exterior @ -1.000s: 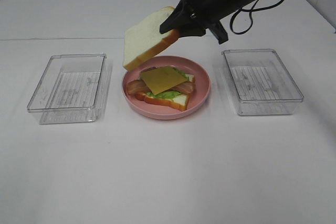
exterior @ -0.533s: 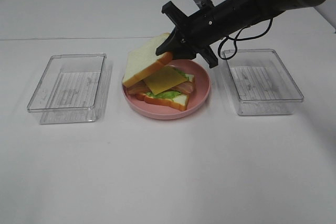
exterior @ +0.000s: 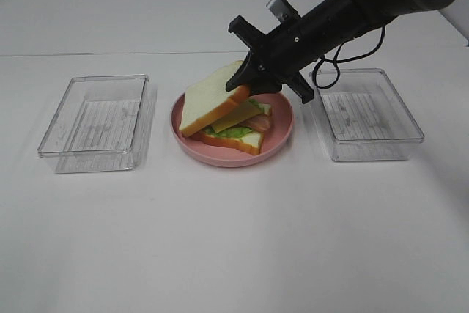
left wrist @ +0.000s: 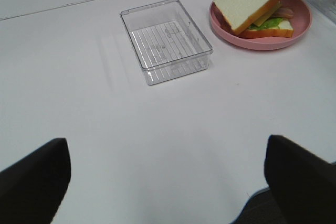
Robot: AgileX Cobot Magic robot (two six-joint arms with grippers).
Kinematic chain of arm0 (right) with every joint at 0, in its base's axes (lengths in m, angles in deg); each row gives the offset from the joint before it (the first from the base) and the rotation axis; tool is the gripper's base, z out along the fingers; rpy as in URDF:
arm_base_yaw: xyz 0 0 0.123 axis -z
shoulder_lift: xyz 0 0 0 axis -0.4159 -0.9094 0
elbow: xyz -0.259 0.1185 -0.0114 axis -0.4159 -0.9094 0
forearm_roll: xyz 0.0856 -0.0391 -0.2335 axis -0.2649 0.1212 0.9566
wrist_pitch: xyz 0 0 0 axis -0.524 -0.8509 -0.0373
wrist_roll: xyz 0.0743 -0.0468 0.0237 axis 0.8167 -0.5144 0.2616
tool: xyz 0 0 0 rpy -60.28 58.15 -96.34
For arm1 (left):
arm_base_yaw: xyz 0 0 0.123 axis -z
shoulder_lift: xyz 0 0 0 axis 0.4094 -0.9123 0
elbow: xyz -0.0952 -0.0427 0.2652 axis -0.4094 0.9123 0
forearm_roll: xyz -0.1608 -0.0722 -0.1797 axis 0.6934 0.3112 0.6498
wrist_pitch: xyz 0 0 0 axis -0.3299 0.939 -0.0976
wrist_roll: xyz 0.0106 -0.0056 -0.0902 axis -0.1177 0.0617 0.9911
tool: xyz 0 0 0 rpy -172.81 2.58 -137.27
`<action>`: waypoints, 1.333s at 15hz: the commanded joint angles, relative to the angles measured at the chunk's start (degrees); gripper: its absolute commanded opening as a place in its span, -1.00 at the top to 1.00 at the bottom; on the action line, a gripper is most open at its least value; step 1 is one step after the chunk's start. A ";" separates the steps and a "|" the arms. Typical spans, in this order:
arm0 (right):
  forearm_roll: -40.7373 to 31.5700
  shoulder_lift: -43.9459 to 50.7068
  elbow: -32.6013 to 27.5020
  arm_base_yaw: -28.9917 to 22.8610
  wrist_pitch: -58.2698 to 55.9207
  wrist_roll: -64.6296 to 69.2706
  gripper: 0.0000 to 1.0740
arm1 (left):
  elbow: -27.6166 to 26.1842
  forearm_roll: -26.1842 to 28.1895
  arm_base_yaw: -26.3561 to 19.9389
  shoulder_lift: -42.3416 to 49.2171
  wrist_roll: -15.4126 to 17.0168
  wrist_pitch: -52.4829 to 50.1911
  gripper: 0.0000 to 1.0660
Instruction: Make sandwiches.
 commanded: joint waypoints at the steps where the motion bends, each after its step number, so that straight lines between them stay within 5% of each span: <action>1: 1.49 0.29 -0.11 0.11 0.92 1.66 1.00 | 0.11 -0.11 -0.06 1.32 0.40 -0.46 -0.78; 3: 2.69 0.29 -0.11 0.11 0.74 1.83 0.82 | 0.11 -0.11 -0.06 1.32 0.40 -0.46 -0.78; 5: 3.09 0.29 -0.11 0.11 0.34 1.83 0.41 | 0.11 -0.11 -0.06 1.32 0.40 -0.46 -0.78; 7: 4.18 0.80 -0.11 0.11 0.17 1.83 -0.28 | 0.11 -0.11 -0.06 1.32 0.40 -0.46 -0.78; 9: 7.91 2.12 -0.11 0.11 0.29 1.83 -0.55 | 0.11 -0.11 -0.06 1.32 0.40 -0.46 -0.78; 15: 39.08 10.94 -0.11 0.11 -7.96 14.90 -0.55 | 0.11 -0.11 -0.06 1.26 0.29 -0.46 -0.78; 20: 51.17 23.26 -0.11 0.06 -22.52 14.61 -0.55 | 0.11 -0.11 -0.06 1.26 0.29 -0.46 -0.78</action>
